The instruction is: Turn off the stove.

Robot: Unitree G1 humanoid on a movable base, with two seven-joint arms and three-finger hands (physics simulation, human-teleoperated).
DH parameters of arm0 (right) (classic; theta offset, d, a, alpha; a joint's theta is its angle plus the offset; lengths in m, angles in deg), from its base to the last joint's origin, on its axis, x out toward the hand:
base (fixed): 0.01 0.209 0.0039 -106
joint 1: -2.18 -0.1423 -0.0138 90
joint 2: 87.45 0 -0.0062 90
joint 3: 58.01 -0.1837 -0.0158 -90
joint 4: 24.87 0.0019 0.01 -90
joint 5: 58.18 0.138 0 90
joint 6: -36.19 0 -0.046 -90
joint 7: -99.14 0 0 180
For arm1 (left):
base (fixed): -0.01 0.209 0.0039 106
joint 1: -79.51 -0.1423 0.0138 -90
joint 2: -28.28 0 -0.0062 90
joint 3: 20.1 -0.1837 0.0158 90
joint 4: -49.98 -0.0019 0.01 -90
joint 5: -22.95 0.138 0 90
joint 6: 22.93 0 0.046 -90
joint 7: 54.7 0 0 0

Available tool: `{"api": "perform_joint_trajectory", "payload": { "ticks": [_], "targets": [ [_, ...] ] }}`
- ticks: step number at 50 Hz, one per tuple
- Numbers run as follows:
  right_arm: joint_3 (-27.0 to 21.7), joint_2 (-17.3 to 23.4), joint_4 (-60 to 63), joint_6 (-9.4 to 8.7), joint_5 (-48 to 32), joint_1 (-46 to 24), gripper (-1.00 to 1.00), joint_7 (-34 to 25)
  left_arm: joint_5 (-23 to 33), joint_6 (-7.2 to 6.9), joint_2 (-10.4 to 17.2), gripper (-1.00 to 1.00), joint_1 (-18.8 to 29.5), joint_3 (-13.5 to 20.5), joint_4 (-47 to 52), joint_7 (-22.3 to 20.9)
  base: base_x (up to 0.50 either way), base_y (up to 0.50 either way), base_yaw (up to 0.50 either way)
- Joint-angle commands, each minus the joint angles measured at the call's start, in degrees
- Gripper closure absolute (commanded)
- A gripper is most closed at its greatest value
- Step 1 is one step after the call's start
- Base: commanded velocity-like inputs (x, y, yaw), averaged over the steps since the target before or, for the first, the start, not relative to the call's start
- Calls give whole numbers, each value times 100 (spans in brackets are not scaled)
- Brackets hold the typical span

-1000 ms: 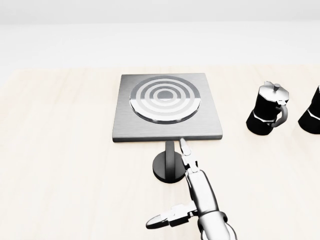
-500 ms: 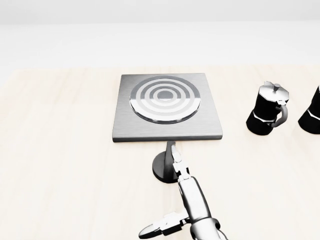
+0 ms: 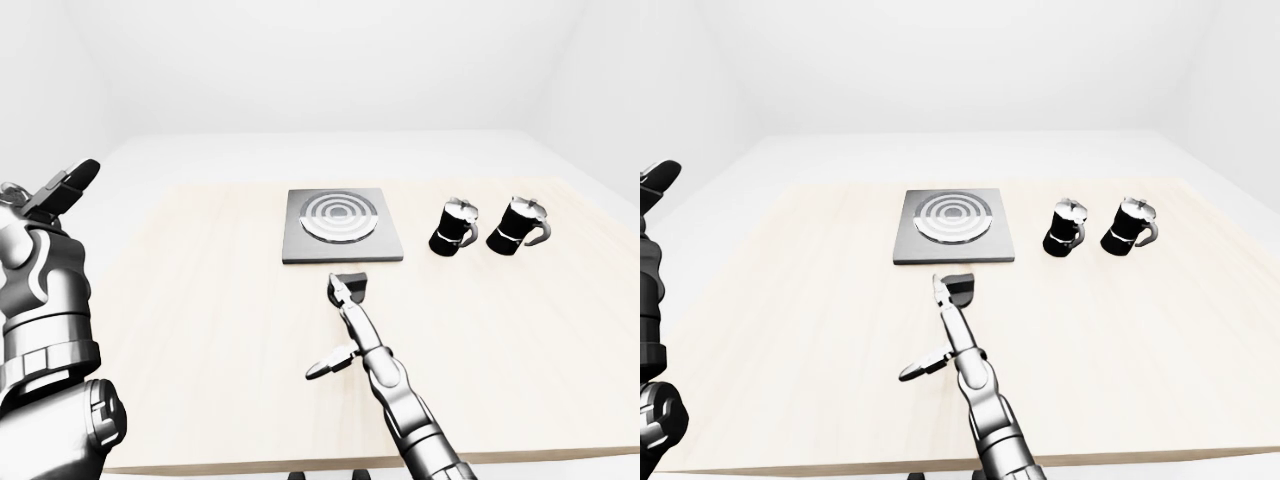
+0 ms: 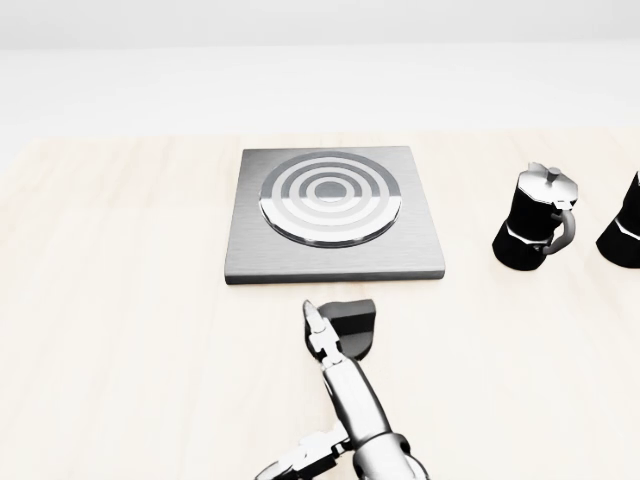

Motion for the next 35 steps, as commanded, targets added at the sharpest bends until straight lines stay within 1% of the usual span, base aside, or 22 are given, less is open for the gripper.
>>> {"api": "perform_joint_trajectory", "payload": {
  "ticks": [1, 2, 3, 5, 6, 8, 10, 12, 13, 16, 18, 19, 20, 22, 24, 26, 28, 29, 30, 31, 32, 35],
  "targets": [
    [69, -167, -564, 1, 104, -451, -100, -636, 0, 14, -4, -100, 15, -7, -33, -10, 0, 0, 0],
    [72, -191, -702, -16, 113, -545, -100, -752, -12, -23, 6, -100, -1, 0, 16, 5, 0, 0, 0],
    [80, -207, -782, -46, 72, -605, -100, -804, -9, -12, 2, -100, 1, -1, 6, 0, 0, 0, 0],
    [105, -260, -913, -163, 33, -730, -100, -1025, -13, -38, 9, -100, -2, 1, 31, 7, 0, 0, 0],
    [98, -276, -956, -172, 13, -780, -100, -1087, -16, -50, 13, -100, -4, 4, 44, 9, 0, 0, 0],
    [42, -303, -1043, -189, 42, -920, -100, -1251, 1, 1, -2, -100, 13, -5, -20, -14, 0, 0, 0],
    [-85, -313, -1428, -96, 124, -1292, -100, -1434, 2, 18, -4, -100, 19, -7, -46, -24, 0, 0, 0],
    [-257, -282, -1884, 1, 98, -1751, -100, -1356, 4, 35, -10, -100, 20, -12, -62, -35, 0, 0, 0],
    [-369, -242, -2170, 1, 97, -2017, -100, -1286, -5, 0, -2, -100, 5, -8, -15, -21, 0, 0, 0],
    [-829, 81, -3334, 1, 179, -3336, -100, -1059, -9, -34, 0, -100, -13, -5, 28, -23, 0, 0, 0],
    [-1040, 298, -3867, 1, 271, -4356, -100, -1178, -17, -19, 1, -100, 4, 7, -8, -26, 0, 0, 0],
    [-1082, 336, -3998, 1, 298, -4627, -100, -1224, -24, -27, 7, -100, 5, 10, 4, -17, 0, 0, 0],
    [-1131, 368, -4116, 1, 344, -4930, -100, -1306, -15, 5, 2, -100, 32, 2, -46, -25, 0, 0, 0],
    [-1127, 400, -4209, 1, 296, -5258, -100, -1278, -16, -18, 21, -100, 62, -6, -66, -14, 0, 0, 0],
    [-1080, 342, -4071, -1, 250, -5531, -100, -1355, 14, 64, -7, -100, 103, -34, -164, -46, 0, 0, 0],
    [-1042, 269, -3900, -120, 208, -5576, -100, -1390, 0, 8, 9, -100, 98, -36, -131, -48, 0, 0, 0],
    [-988, 175, -3748, -182, 171, -5504, -100, -1426, -22, 91, -14, -100, 107, -13, -174, -66, 0, 0, 0],
    [-958, 140, -3692, -180, 141, -5454, -100, -1435, -80, 33, -3, -100, 110, 2, -165, -82, 0, 0, 0],
    [-937, 80, -3647, -134, 144, -5375, -100, -1486, -104, 97, -2, -100, 76, 22, -91, -94, 0, 0, 0],
    [-921, -18, -3628, -40, 201, -5260, -100, -1624, -153, 83, 2, -100, 64, 32, -105, -143, 0, 0, 0],
    [-906, -104, -3647, 1, 250, -5171, -100, -1729, -246, -42, 44, -100, 26, 64, 27, -134, 0, 0, 0],
    [-749, -303, -3843, 1, 79, -4981, -100, -1699, -294, -13, 34, -100, 13, 50, 5, -182, 0, 0, 0]
  ]
}}
